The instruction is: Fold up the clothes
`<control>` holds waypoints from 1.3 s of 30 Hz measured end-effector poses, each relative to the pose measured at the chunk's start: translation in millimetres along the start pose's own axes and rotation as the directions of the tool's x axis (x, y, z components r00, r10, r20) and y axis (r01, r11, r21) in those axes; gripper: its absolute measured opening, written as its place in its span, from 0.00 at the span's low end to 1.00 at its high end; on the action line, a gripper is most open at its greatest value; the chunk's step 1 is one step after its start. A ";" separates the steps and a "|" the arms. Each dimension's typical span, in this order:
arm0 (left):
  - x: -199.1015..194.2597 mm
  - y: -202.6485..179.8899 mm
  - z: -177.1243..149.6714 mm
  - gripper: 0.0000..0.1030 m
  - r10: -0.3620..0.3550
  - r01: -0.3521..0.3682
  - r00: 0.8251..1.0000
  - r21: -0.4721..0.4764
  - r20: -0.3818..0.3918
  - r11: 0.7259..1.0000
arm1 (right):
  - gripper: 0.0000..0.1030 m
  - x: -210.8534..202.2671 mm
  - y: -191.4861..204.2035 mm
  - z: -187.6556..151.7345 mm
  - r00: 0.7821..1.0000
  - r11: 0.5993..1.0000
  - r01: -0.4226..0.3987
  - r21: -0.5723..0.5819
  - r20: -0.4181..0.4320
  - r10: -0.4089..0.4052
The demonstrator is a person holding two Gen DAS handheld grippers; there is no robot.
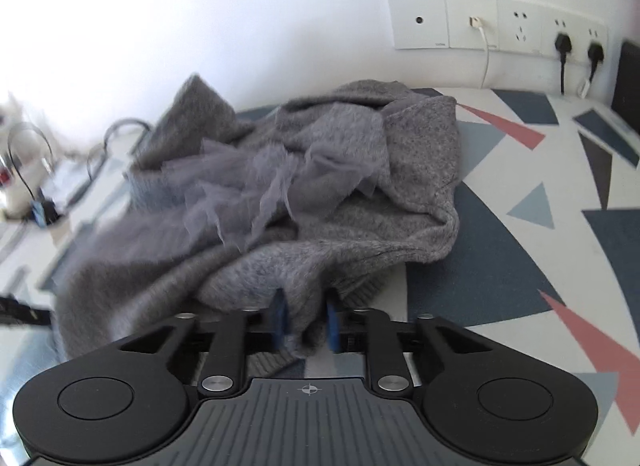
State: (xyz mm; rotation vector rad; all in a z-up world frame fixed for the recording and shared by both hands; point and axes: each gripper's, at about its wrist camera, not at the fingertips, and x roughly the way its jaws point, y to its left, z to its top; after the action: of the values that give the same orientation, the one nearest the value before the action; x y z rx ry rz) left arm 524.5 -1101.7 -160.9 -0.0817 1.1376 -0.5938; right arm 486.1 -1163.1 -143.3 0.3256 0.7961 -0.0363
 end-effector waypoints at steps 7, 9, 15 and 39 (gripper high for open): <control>-24.8 8.8 -4.0 0.08 -0.006 0.006 1.000 0.023 -0.002 1.000 | 0.10 -48.4 -22.5 36.0 0.994 0.994 -0.103 0.024 -0.020 0.104; -24.0 8.6 -2.0 0.12 -0.003 0.003 1.000 0.014 -0.002 1.000 | 0.12 -53.5 -40.4 46.4 0.996 0.987 -0.093 0.128 0.024 0.091; -3.1 -1.5 3.8 0.20 -0.011 0.011 0.999 0.007 -0.043 1.000 | 0.21 -35.0 -63.3 51.6 0.990 0.969 0.092 0.229 0.082 -0.113; 17.5 -34.2 -0.9 0.41 0.059 -0.058 0.998 0.159 0.000 0.986 | 0.48 -38.8 -13.4 -40.9 0.985 0.912 0.159 -0.379 0.005 -0.170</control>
State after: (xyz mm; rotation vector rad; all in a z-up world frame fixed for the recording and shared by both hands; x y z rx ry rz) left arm 514.9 -1138.9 -163.6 0.0898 1.0894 -0.6305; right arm 428.4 -1167.0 -146.2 -0.1092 0.8386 -0.0355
